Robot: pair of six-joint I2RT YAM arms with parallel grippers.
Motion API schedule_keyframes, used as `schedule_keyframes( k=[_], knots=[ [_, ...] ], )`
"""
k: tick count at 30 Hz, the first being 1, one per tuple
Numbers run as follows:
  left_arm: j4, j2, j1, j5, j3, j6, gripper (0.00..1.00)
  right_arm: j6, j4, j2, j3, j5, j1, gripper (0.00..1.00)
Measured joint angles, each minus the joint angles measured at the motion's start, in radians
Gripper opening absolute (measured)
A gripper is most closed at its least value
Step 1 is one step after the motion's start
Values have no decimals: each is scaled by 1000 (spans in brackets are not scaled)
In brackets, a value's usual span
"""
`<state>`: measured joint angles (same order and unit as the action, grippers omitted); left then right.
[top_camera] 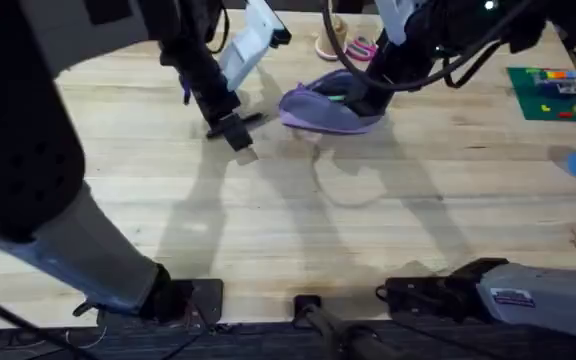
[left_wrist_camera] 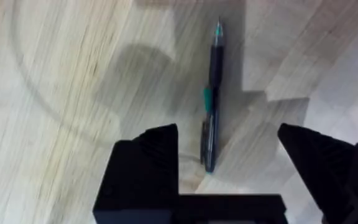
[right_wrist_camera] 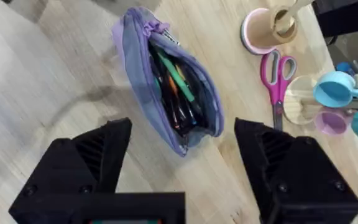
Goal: Unzip the bag, pick up the pens from the table one at a time and place them inside, then zip the bag closed.
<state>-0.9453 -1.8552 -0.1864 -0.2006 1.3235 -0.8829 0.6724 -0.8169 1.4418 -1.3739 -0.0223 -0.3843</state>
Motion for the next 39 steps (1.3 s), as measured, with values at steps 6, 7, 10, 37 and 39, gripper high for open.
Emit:
schedule_keyframes(
  k=[6,7,10,37,39],
  knots=[
    [16,-46,-13,-6,7,-1,995,0,0,0,0,0,0,996],
    [16,-48,-13,-6,8,-1,995,0,0,0,0,0,0,996],
    [13,-54,-13,-8,14,0,996,0,0,0,0,0,0,996],
    [15,-65,-9,3,25,-4,50,-26,0,0,0,0,0,996],
    [15,-65,-9,2,26,-3,48,-45,0,0,0,0,0,995]
  ],
)
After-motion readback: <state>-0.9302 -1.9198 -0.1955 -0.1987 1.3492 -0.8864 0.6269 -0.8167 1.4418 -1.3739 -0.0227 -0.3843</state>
